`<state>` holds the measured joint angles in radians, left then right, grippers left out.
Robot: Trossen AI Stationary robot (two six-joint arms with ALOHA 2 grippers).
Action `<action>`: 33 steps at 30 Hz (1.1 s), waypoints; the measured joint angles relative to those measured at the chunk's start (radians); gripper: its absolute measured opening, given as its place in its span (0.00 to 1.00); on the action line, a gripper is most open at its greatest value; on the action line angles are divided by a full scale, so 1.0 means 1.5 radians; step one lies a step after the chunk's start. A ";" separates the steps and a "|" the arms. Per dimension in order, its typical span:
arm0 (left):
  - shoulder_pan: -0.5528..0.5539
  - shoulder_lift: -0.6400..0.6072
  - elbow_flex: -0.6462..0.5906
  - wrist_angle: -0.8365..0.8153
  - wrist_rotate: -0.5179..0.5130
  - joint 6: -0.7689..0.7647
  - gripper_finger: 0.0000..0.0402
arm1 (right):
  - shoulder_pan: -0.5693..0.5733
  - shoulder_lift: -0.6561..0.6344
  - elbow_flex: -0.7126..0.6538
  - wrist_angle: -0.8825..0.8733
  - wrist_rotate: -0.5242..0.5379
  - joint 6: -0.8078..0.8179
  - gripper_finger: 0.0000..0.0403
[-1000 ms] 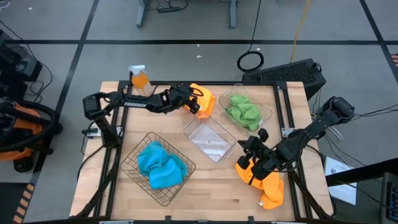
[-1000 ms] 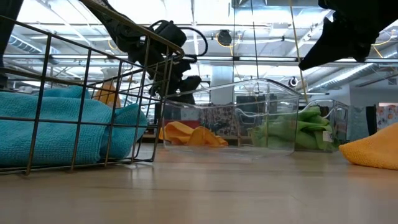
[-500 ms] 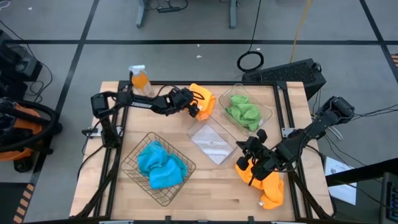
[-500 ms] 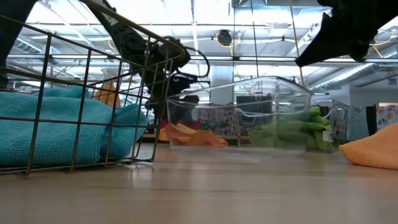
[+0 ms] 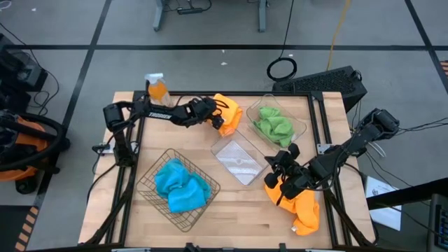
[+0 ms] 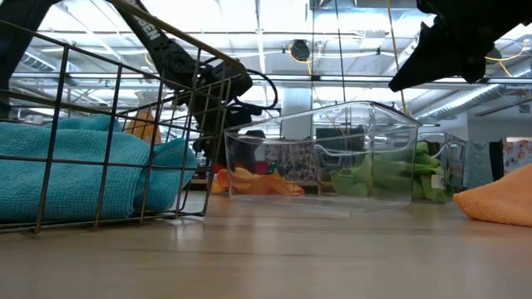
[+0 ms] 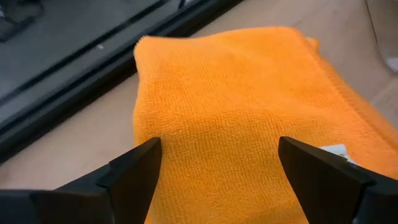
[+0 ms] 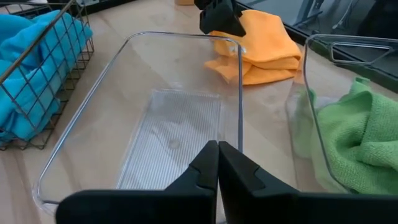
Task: Sort microfiber towel by color & place in baskets
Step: Put the top orange microfiber towel into the bottom transparent bin
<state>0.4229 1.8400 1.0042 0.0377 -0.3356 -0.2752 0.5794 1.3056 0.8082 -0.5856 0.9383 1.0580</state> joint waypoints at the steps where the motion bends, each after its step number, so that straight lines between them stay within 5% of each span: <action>1: 0.004 0.000 0.000 -0.002 0.015 0.000 0.82 | -0.002 0.000 0.000 0.001 -0.001 0.000 0.00; 15: 0.011 0.011 0.000 -0.025 0.029 0.048 0.49 | 0.000 0.000 0.000 0.015 -0.020 -0.020 0.00; 25: 0.010 0.048 0.012 -0.002 0.007 0.055 0.35 | 0.008 0.000 0.000 0.028 -0.019 -0.040 0.00; 33: -0.001 0.048 0.031 -0.003 0.016 0.085 0.06 | 0.008 0.000 0.000 0.029 -0.019 -0.058 0.00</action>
<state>0.4221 1.9113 1.0511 0.0330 -0.3118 -0.1481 0.5911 1.3056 0.8082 -0.5418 0.9100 0.9707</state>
